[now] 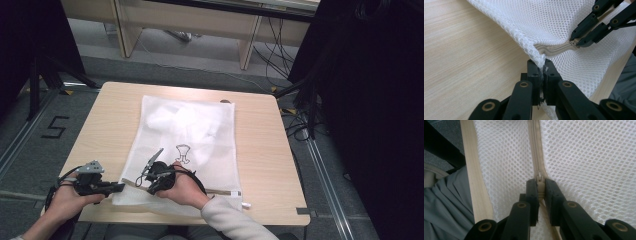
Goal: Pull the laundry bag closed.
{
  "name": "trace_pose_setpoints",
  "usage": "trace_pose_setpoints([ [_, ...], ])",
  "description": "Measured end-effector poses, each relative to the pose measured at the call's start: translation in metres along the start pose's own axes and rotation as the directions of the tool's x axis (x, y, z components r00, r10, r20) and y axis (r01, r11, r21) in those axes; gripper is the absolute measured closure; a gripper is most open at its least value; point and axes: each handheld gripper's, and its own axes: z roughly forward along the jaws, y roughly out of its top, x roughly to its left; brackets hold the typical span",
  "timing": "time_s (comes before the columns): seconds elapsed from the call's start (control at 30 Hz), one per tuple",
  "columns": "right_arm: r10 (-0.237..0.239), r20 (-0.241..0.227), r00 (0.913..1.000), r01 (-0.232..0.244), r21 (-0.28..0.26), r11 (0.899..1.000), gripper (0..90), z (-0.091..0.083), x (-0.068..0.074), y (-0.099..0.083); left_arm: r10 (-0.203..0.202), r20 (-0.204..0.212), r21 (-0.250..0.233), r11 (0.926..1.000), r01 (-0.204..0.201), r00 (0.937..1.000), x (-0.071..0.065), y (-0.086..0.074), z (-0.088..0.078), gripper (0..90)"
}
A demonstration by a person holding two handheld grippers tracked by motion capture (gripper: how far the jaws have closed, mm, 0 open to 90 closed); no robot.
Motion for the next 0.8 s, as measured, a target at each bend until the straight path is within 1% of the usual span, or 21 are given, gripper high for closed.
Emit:
trace_pose_setpoints([
  [0.07,0.005,0.003,1.0,-0.005,0.0,1.0,82.5,-0.0007,-0.0002,-0.0009,0.001,-0.001,0.001,1.0,-0.001,1.0,-0.0002,0.0001,0.0001,85.2],
  [0.13,0.005,0.003,1.0,-0.005,0.0,1.0,82.4,-0.001,-0.0003,-0.0012,-0.003,0.0,-0.016,0.9999,0.003,1.0,-0.0002,-0.0007,0.0011,85.2],
  [0.33,-0.002,0.006,1.0,0.002,-0.003,1.0,82.4,-0.003,-0.0011,-0.0019,-0.002,-0.001,-0.014,0.9999,0.002,1.0,-0.0001,-0.0008,0.0012,85.2],
  [0.4,0.006,-0.003,1.0,-0.006,-0.005,1.0,82.4,-0.0044,-0.0014,-0.0022,-0.001,-0.002,-0.015,0.9999,0.001,1.0,-0.0003,-0.0006,0.0011,85.2],
  [0.47,0.006,-0.003,1.0,-0.006,-0.004,1.0,82.4,-0.0047,-0.0013,-0.0022,0.003,0.002,0.006,1.0,-0.003,1.0,0.0002,0.0002,0.0001,85.2],
  [0.5,0.005,-0.002,1.0,-0.005,-0.002,1.0,82.4,-0.0049,-0.0012,-0.0023,0.001,-0.004,-0.011,0.9999,-0.002,1.0,-0.0001,-0.0005,0.0009,85.2],
  [0.53,0.001,0.002,1.0,-0.001,0.002,1.0,82.4,-0.0049,-0.0013,-0.0025,0.003,-0.005,0.003,1.0,-0.003,1.0,0.0004,-0.0001,0.0,85.2],
  [0.57,-0.001,0.001,1.0,0.001,0.0,1.0,82.4,-0.0048,-0.0017,-0.003,0.001,-0.008,-0.016,0.9999,-0.001,1.0,0.0,-0.0008,0.0011,85.2],
  [0.6,0.005,0.008,1.0,-0.005,0.0,1.0,82.5,-0.0052,-0.002,-0.004,0.005,-0.009,-0.003,1.0,-0.005,1.0,0.0001,-0.0003,0.0004,85.2],
  [0.63,0.009,0.004,0.9999,-0.009,0.0,1.0,82.4,-0.0063,-0.0025,-0.0046,0.003,-0.007,-0.006,1.0,-0.003,1.0,0.0,-0.0003,0.0005,85.2],
  [0.67,0.011,0.004,0.9999,-0.011,0.001,1.0,82.4,-0.0065,-0.0024,-0.0049,0.005,-0.008,0.001,1.0,-0.005,1.0,0.0001,-0.0001,0.0002,85.2],
  [0.7,0.014,0.005,0.9999,-0.014,0.002,1.0,82.4,-0.0066,-0.002,-0.0052,0.003,-0.003,-0.008,1.0,-0.003,1.0,0.0003,-0.0005,0.001,85.2],
  [0.73,0.014,0.005,0.9999,-0.014,0.002,1.0,82.4,-0.0066,-0.002,-0.0052,0.005,-0.002,0.006,1.0,-0.005,1.0,0.0005,0.0,0.0002,85.2],
  [0.77,0.011,0.004,0.9999,-0.011,0.0,1.0,82.5,-0.0065,-0.002,-0.0055,0.003,-0.012,-0.013,0.9999,-0.003,0.9999,-0.0002,-0.0007,0.0012,85.2],
  [0.8,0.009,0.01,0.9999,-0.009,0.001,1.0,82.5,-0.0065,-0.0018,-0.0058,0.005,-0.001,0.003,1.0,-0.005,1.0,0.0006,-0.0001,0.0003,85.2],
])
